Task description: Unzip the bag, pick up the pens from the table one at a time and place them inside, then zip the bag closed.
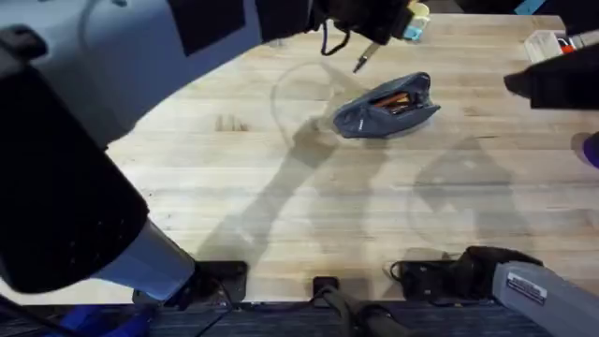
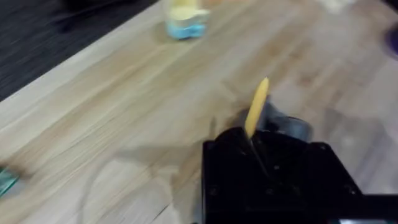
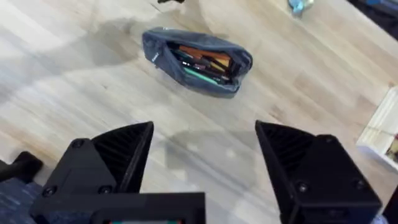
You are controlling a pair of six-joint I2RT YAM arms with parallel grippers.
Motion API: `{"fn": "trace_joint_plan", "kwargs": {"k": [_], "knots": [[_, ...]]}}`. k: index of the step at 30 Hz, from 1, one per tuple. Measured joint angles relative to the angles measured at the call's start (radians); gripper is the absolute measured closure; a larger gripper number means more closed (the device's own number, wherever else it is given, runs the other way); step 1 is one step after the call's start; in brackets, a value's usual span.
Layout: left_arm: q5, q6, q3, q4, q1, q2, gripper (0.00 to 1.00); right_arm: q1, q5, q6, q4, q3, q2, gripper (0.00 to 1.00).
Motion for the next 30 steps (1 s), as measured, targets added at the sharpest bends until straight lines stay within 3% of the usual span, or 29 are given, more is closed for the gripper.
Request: {"fn": "trace_joint_plan", "kwargs": {"k": [5,11,17,24,27,30], "knots": [[0.116,0.067,0.0,0.027,-0.035,0.0,0.956,-0.005,-0.004,0.004,-0.002,-0.046,-0.017,0.004],[0.184,0.151,0.0,0.089,-0.079,0.006,0.956,-0.005,-0.004,0.002,0.003,-0.052,-0.017,0.004],[0.205,0.181,0.0,0.141,-0.112,0.071,0.956,-0.005,-0.004,-0.011,0.009,-0.052,-0.017,0.004],[0.207,0.188,0.0,0.169,-0.113,0.186,0.956,-0.005,-0.004,-0.02,0.029,-0.052,-0.017,0.005],[0.2,0.189,0.0,0.135,-0.113,0.207,0.956,-0.005,-0.004,-0.02,0.029,-0.052,-0.017,0.005],[0.145,0.192,0.0,0.05,-0.113,0.23,0.957,-0.005,-0.004,-0.024,0.035,-0.052,-0.017,0.005]]}}
